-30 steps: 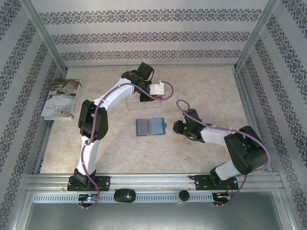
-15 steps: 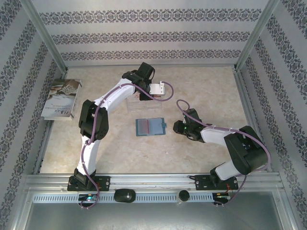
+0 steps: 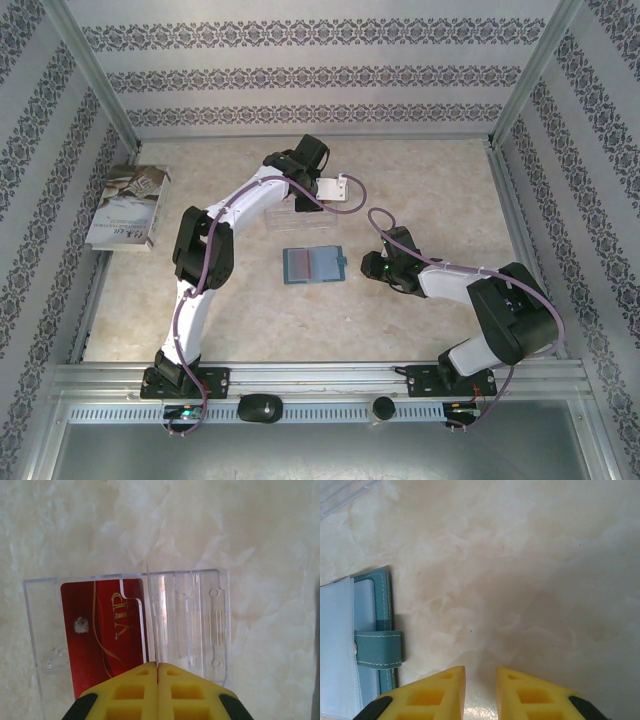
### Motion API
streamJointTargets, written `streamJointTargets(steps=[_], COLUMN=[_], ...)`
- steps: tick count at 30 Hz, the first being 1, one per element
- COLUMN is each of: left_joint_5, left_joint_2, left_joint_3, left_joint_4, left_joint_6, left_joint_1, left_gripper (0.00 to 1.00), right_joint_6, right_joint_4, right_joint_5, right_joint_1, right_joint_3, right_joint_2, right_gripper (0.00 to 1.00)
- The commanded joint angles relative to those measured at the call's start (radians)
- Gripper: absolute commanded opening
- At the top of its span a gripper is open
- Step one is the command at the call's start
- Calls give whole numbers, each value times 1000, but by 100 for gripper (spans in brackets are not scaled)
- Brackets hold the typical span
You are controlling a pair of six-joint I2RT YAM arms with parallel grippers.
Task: Take the credit cards out of the card holder
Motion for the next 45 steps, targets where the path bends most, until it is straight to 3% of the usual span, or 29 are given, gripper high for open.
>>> streamJointTargets(steps=[1, 45], left_joint_5=[-34, -106], left_joint_2=[25, 29], left_joint_3=[32, 26], left_joint_4=[11, -2], left_joint_6=[-8, -27], left_joint_1=[-8, -4], left_gripper=[0, 0], right_joint_6=[4, 4], right_joint_4=[15, 21], right_joint_5=[-10, -15], right_joint_1=[-15, -15], right_joint_3=[-5, -1], right_joint_2=[-9, -9], right_gripper=[24, 25])
